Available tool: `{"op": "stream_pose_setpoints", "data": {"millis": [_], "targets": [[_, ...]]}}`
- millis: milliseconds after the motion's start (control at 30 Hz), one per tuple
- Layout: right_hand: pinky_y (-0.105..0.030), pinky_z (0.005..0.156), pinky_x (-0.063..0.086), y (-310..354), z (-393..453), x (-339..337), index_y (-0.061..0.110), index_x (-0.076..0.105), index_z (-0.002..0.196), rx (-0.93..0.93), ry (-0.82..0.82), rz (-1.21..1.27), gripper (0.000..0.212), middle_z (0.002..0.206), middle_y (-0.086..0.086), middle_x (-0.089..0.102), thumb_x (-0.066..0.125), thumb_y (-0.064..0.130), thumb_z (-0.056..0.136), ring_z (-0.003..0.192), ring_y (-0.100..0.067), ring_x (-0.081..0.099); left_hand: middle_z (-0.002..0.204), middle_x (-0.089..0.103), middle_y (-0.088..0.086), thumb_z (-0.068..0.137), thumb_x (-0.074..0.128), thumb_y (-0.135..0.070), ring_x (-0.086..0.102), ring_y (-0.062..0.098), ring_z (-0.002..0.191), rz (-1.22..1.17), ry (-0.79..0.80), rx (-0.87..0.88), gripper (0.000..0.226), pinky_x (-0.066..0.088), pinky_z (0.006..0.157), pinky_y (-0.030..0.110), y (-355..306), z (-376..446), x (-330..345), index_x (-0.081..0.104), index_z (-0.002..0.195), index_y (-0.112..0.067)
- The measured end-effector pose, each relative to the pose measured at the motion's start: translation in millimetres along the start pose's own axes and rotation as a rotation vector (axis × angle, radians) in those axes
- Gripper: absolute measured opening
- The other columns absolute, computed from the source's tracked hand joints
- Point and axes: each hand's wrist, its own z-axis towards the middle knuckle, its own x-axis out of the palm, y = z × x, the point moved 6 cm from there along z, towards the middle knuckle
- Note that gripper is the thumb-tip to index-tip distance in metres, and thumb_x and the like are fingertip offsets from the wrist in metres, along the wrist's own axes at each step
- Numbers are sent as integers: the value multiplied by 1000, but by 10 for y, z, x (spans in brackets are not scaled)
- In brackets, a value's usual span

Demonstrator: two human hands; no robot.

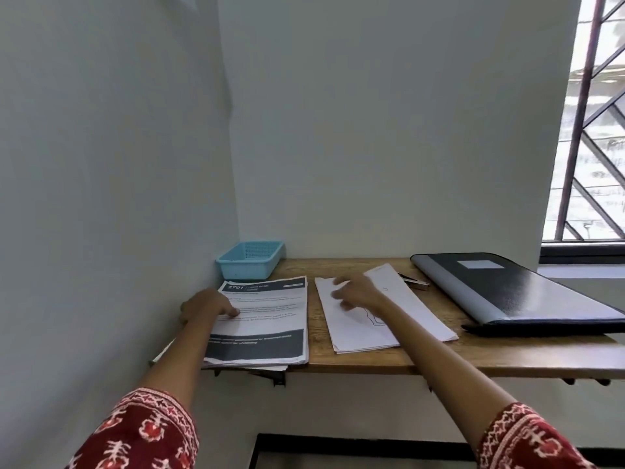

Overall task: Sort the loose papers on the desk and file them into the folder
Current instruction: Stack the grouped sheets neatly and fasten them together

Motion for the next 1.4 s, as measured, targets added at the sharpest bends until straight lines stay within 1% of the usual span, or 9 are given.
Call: {"op": "stream_pose_setpoints", "data": {"millis": [67,167,333,467,600,733,867,1133,1400], "targets": [[-23,62,53,143,-56,322,-2,56,118,49,127,72,34,110,-18,64,64,6,87,71,-16,62,145,38,8,63,80,-53,36,31,132,-24,35,-30,97,35,103,43,-22,-21,15,35,141,-15],[-23,55,56,277,-41,649,0,54,121,127,235,190,37,118,-17,63,66,9,87,82,-21,65,148,33,9,68,72,-60,33,31,133,-18,45,-74,98,32,105,45,-18,-13,55,30,144,-15],[-25,41,52,411,-41,780,1,43,130,183,249,222,53,126,-20,52,69,11,85,79,-24,59,145,37,11,84,53,-61,35,33,131,4,-26,-93,76,33,105,44,65,-9,43,37,141,-14],[-23,42,51,445,-86,812,2,43,133,192,240,203,56,125,-19,54,69,13,85,68,-20,58,143,36,15,94,48,-39,30,34,129,47,-91,-104,52,33,104,46,93,-112,55,41,138,-11],[-24,41,52,463,-110,819,2,38,138,213,223,235,60,129,-19,51,68,11,86,83,-24,59,143,36,14,93,50,-35,32,34,128,22,-86,-101,53,35,103,46,106,-141,3,40,139,-10],[-34,55,53,479,-140,784,3,27,143,258,220,307,66,136,-21,42,64,5,88,99,-29,55,137,46,11,88,53,-33,44,31,123,-2,-76,-74,51,40,100,41,165,-159,-67,47,134,-11],[-30,59,51,464,-121,760,7,30,143,296,222,386,65,118,-18,42,63,0,87,94,-24,48,136,48,13,86,54,-25,48,30,122,-4,-71,-42,49,41,101,41,234,-134,-132,49,131,-7],[-44,100,45,510,-83,785,5,32,143,338,222,388,67,141,-18,41,66,1,85,126,-35,45,144,42,9,92,49,-37,43,27,130,-33,-35,-9,55,37,103,37,200,-185,-114,42,139,-9],[-42,100,41,491,-100,738,-1,22,146,304,167,533,74,147,-23,34,58,-16,83,133,-35,38,142,40,16,95,53,-17,42,30,129,-248,13,134,48,34,103,33,-40,-338,-309,40,134,8]]}}
